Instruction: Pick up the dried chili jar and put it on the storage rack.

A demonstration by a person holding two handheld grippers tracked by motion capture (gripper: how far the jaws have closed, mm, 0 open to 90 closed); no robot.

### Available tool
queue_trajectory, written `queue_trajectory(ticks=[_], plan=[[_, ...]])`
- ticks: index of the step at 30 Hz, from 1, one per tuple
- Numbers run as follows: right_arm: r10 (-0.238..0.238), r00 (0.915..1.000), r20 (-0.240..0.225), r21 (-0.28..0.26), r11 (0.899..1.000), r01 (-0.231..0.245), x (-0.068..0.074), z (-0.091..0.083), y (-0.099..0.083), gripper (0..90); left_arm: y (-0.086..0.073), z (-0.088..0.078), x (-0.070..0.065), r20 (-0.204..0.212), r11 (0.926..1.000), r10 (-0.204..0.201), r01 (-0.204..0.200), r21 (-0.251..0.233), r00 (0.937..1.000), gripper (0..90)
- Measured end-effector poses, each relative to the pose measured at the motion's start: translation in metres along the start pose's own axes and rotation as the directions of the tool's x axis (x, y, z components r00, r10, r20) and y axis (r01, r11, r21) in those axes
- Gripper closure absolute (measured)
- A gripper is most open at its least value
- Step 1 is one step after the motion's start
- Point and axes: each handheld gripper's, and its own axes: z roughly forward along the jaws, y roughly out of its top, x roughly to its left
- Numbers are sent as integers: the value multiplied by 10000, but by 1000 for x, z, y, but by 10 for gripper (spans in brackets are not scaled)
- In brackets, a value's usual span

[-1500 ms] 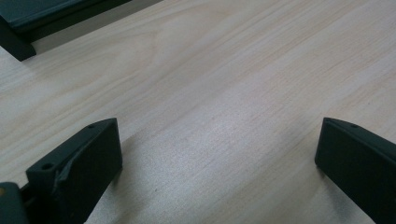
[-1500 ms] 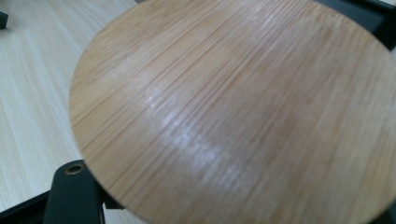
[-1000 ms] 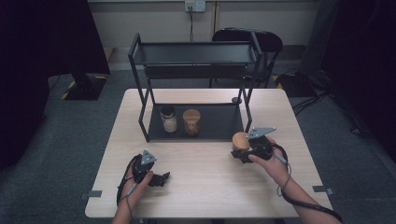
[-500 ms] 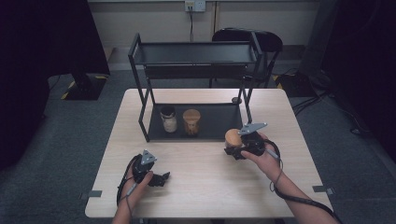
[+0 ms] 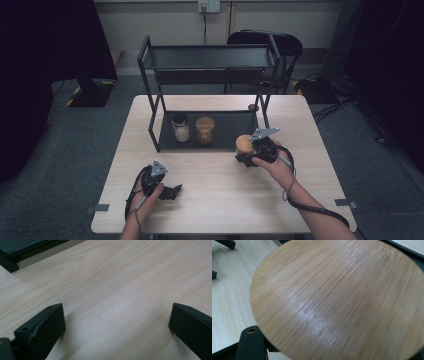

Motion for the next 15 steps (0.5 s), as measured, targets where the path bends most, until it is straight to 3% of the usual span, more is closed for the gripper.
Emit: queue_trajectory(ticks=[15], plan=[[-6, 10000, 96, -5, 10000, 6, -1, 12, 18, 255, 0, 0, 0, -2, 10000, -2, 2, -1, 10000, 2]])
